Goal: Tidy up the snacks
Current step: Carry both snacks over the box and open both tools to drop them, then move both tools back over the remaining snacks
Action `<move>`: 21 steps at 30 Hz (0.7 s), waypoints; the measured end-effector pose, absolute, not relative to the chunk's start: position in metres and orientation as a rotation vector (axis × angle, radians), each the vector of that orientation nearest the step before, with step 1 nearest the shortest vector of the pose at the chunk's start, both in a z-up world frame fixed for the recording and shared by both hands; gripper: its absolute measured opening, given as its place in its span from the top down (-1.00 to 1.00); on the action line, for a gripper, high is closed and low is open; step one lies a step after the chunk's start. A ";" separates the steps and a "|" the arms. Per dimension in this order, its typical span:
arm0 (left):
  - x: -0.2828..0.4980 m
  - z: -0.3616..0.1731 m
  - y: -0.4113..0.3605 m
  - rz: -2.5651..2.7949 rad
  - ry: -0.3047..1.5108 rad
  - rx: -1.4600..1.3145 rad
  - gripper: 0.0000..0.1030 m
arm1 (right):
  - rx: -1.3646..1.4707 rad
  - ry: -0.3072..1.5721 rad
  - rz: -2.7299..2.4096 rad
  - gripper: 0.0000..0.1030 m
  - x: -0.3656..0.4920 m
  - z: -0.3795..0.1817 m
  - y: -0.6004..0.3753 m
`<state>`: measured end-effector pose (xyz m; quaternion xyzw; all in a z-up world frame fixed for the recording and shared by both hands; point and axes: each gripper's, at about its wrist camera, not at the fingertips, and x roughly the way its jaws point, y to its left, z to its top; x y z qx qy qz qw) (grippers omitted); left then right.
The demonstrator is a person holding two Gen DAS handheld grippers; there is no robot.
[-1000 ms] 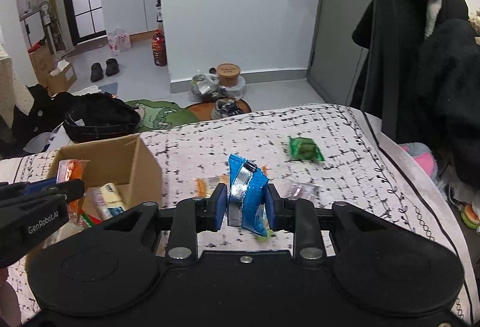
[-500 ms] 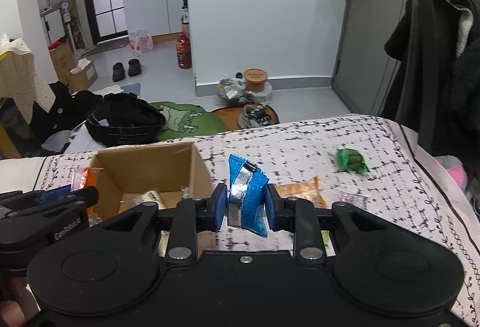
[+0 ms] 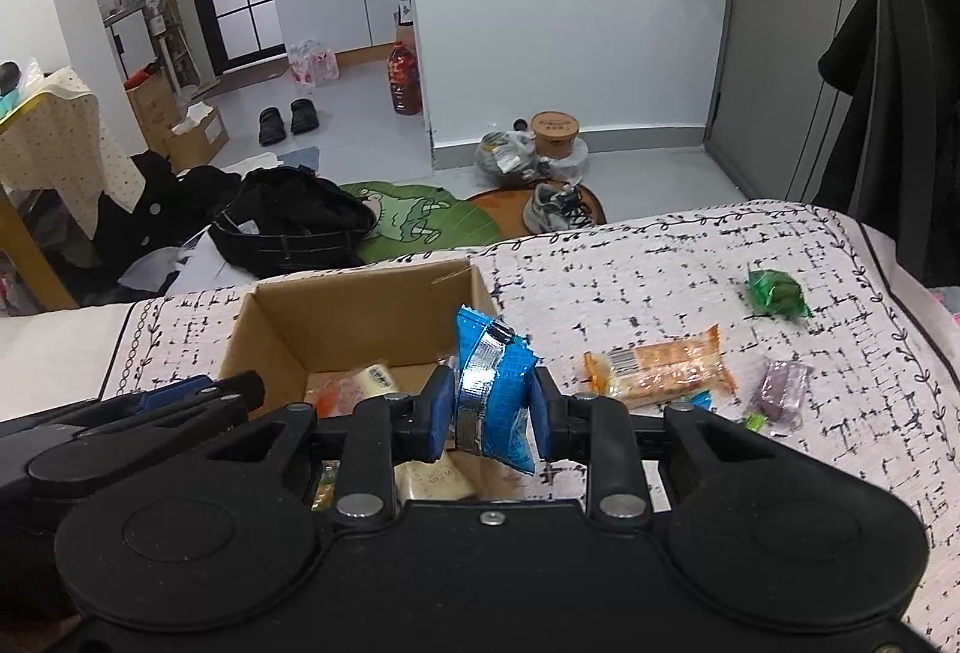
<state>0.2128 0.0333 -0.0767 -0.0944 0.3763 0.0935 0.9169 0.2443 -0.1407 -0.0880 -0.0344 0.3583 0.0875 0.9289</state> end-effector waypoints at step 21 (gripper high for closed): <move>0.164 -0.076 0.049 0.337 0.789 -0.181 -0.17 | -0.097 0.785 0.328 -0.18 0.213 -0.101 -0.140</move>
